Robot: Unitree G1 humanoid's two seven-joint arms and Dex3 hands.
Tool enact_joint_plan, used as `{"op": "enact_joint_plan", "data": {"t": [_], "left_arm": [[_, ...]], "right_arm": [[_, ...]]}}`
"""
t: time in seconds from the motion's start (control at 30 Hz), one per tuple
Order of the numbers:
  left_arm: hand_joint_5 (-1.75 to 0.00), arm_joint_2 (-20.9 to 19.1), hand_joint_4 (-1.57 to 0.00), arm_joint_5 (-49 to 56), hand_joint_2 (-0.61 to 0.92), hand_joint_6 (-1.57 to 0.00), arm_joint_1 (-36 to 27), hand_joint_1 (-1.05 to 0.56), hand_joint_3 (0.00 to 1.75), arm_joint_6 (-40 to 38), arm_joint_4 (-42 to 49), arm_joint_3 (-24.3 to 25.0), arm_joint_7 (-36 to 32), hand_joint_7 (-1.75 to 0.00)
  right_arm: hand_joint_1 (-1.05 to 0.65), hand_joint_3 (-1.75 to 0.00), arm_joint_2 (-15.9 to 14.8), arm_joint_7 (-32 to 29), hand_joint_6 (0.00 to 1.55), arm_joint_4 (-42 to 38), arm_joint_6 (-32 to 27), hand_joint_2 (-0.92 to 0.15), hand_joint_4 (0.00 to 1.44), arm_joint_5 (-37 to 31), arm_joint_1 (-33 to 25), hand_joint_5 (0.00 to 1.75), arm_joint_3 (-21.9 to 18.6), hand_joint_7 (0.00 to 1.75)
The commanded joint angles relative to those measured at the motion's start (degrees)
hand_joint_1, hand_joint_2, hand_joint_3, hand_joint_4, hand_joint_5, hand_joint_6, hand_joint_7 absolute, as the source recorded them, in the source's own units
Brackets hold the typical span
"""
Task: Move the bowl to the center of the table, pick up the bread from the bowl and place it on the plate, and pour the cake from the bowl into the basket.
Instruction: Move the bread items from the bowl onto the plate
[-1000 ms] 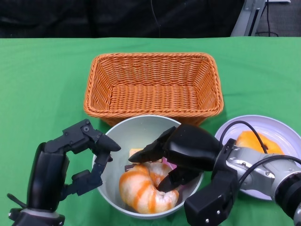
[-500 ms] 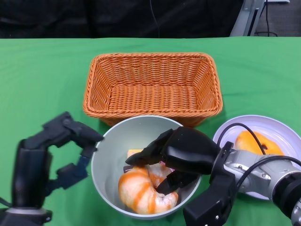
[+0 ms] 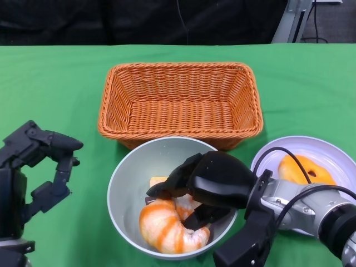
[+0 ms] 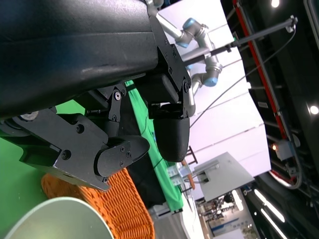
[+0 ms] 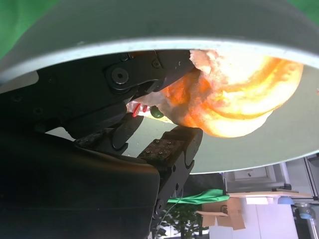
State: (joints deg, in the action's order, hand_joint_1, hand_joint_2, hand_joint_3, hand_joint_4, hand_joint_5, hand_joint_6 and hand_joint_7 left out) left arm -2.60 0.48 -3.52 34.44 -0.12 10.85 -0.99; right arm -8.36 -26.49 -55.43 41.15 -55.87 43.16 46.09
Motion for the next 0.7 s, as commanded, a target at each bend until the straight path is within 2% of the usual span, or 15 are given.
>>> {"op": "enact_joint_plan", "data": {"t": [0.03,0.2,0.37,0.4,0.43,0.47,0.5,0.57,0.7], "left_arm": [[-1.39,-0.6,-0.74,-0.9,0.69,-0.82,0.2,-0.04,0.84,0.7,0.1,1.0,-0.6,-1.03],[-1.37,-0.3,-0.76,-1.2,0.68,-0.85,-0.3,-0.04,0.83,0.0,-1.3,1.2,-0.7,-0.97],[-1.38,0.1,-0.75,-0.7,0.69,-0.85,-0.8,-0.04,0.82,-0.6,-2.4,1.2,-0.9,-0.97],[-1.38,0.1,-0.75,-0.8,0.69,-0.85,-0.8,-0.04,0.83,-0.6,-2.4,1.1,-0.8,-0.97],[-1.38,0.1,-0.75,-0.8,0.69,-0.85,-0.8,-0.04,0.83,-0.6,-2.4,1.1,-0.8,-0.97],[-1.39,0.2,-0.75,-0.7,0.69,-0.85,-0.8,-0.04,0.83,-0.6,-2.4,1.1,-0.8,-0.97],[-1.38,0.2,-0.75,-0.7,0.69,-0.85,-0.7,-0.04,0.82,-0.5,-2.4,1.1,-0.8,-0.97],[-1.38,0.2,-0.75,-0.8,0.69,-0.85,-0.7,-0.03,0.82,-0.5,-2.3,1.1,-0.8,-0.97],[-1.38,0.3,-0.75,-0.8,0.69,-0.85,-0.7,-0.03,0.81,-0.5,-2.3,1.1,-0.7,-0.97]], "right_arm": [[-0.76,-0.01,0.7,-1.5,0.64,-0.2,-1.5,-0.92,0.77,-2.0,-0.4,0.02,1.8,0.01],[-0.69,0.0,2.4,-7.6,0.71,-0.3,-5.7,-0.87,0.89,-4.8,-1.5,0.08,4.0,0.03],[-0.51,0.0,3.9,-11.9,0.8,-3.1,-5.0,-0.82,1.03,-4.8,-1.4,0.18,5.3,0.04],[-0.41,0.0,4.1,-12.9,0.83,-3.9,-4.7,-0.83,1.01,-4.8,-1.3,0.28,5.7,0.04],[-0.31,0.0,4.4,-13.7,0.88,-4.7,-4.2,-0.85,0.87,-4.9,-1.1,0.63,6.0,0.03],[-0.25,0.0,4.6,-14.6,0.91,-5.5,-3.5,-0.86,0.8,-4.7,-0.9,0.83,6.2,0.03],[-0.22,0.0,4.8,-15.3,0.96,-6.1,-2.8,-0.87,0.77,-4.5,-0.7,0.94,6.3,0.04],[-0.2,0.0,5.1,-16.4,1.02,-7.2,-2.0,-0.86,0.76,-4.4,-0.5,1.06,6.6,0.06],[-0.2,0.0,5.4,-17.3,1.04,-8.2,-1.6,-0.86,0.75,-4.4,0.0,1.09,7.0,0.06]]}}
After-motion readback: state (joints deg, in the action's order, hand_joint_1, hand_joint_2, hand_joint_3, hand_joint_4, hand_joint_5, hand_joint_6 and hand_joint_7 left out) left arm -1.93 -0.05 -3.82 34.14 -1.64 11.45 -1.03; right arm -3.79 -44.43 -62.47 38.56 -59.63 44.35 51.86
